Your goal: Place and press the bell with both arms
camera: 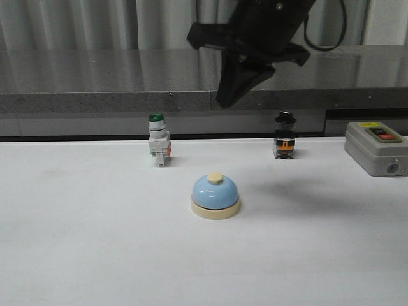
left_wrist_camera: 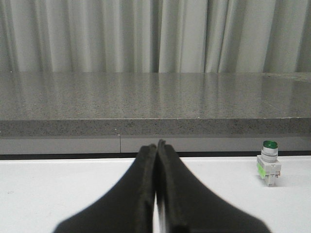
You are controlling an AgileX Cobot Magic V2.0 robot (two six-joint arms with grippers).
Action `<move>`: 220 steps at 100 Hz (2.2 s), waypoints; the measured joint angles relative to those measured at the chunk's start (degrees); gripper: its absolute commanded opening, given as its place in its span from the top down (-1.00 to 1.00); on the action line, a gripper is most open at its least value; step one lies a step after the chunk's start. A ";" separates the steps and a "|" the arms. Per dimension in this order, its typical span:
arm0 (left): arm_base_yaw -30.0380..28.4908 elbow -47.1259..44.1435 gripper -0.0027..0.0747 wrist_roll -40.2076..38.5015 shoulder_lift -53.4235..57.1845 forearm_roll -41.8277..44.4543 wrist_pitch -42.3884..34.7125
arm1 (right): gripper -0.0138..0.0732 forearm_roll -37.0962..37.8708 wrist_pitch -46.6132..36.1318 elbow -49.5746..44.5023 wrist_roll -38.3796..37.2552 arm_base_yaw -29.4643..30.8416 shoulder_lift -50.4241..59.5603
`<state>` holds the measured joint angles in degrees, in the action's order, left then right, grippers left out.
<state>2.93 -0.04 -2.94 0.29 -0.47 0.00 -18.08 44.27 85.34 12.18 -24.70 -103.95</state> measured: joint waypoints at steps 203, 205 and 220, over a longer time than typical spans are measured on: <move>0.00 0.00 0.98 0.00 0.00 0.00 0.00 | 0.82 3.50 -13.92 -54.75 0.12 21.66 83.36; 0.00 0.00 0.98 0.00 0.00 0.00 0.00 | 0.82 3.50 -13.92 -54.75 0.12 21.66 83.36; 0.00 0.00 0.98 0.00 0.00 0.00 0.00 | 0.82 3.50 -13.92 -54.75 0.15 21.66 83.36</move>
<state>2.93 -0.04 -2.94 0.29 -0.47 0.00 -14.57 30.35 30.59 12.33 -3.04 -20.59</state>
